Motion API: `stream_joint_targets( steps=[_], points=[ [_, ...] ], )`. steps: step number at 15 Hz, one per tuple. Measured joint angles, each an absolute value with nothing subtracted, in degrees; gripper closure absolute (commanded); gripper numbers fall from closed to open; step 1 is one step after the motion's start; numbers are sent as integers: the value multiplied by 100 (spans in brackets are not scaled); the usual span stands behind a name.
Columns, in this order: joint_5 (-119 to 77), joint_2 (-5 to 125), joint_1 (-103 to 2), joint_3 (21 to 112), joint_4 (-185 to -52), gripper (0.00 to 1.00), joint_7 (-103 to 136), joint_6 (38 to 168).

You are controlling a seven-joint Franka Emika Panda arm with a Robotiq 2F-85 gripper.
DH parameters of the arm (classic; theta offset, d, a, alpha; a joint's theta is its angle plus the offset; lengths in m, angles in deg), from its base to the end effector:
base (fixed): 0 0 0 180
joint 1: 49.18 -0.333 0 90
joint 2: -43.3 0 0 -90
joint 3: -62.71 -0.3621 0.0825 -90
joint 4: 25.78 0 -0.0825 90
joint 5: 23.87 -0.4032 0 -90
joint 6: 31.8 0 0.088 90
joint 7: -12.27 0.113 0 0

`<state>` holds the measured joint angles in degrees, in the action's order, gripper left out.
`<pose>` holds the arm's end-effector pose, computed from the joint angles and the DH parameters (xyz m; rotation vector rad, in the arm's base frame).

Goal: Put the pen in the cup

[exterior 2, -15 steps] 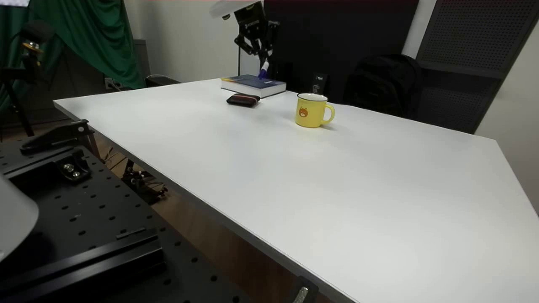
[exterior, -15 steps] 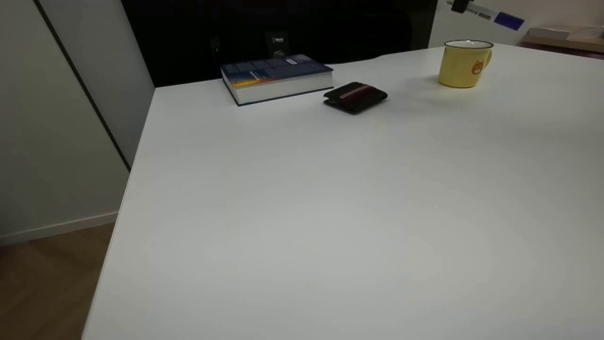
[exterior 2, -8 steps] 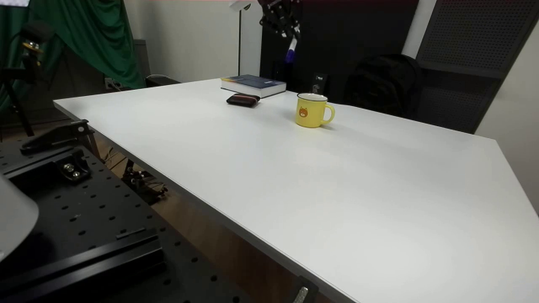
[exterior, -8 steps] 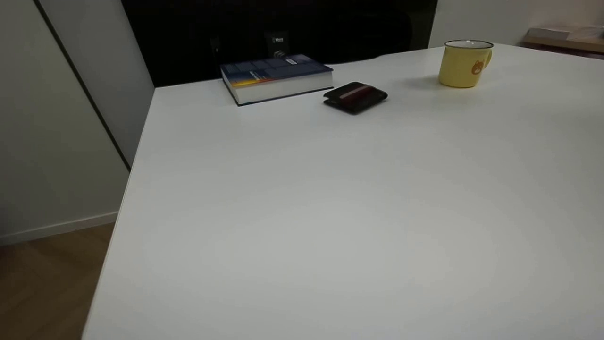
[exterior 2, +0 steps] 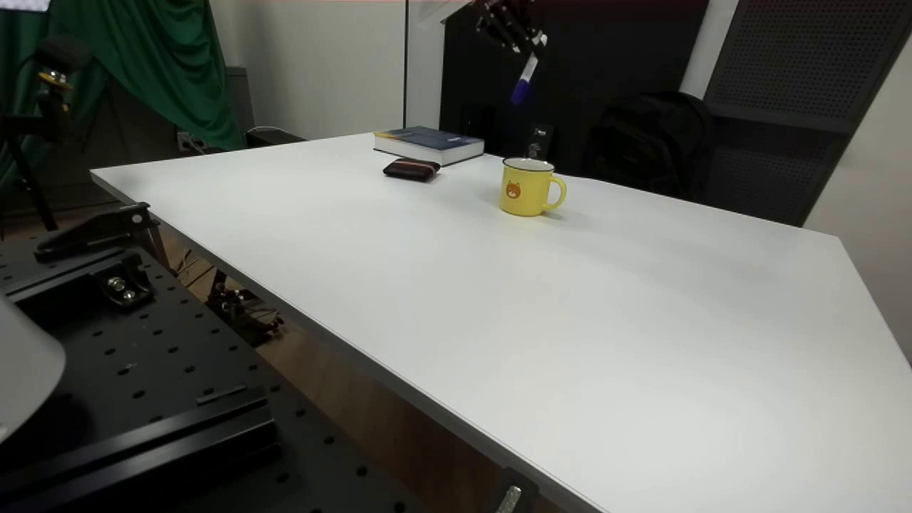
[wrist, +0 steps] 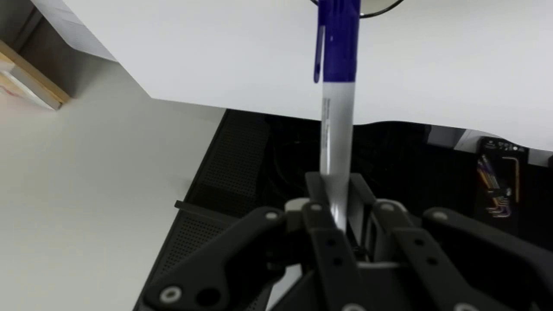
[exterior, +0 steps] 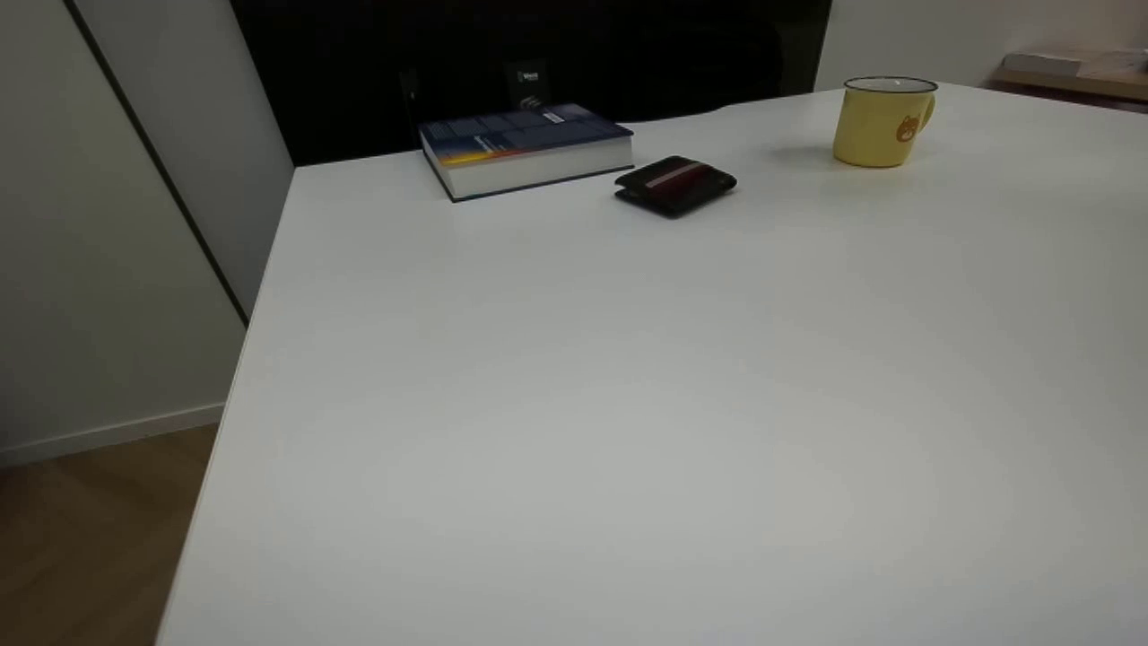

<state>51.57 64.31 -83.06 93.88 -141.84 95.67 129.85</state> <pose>0.6373 0.0970 0.3346 2.5499 -0.1558 1.0503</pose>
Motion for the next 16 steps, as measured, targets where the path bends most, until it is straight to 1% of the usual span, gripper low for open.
stream_joint_targets(
  steps=[5, 10, 16],
  points=[
    [5153, 7013, -8229, 9396, -14037, 96, 10468, 12963],
    [5163, 7543, -8218, 9390, -13580, 96, 11040, 12963],
    [5927, 7996, -8275, 9402, -13128, 96, 11906, 12877]
  ],
)
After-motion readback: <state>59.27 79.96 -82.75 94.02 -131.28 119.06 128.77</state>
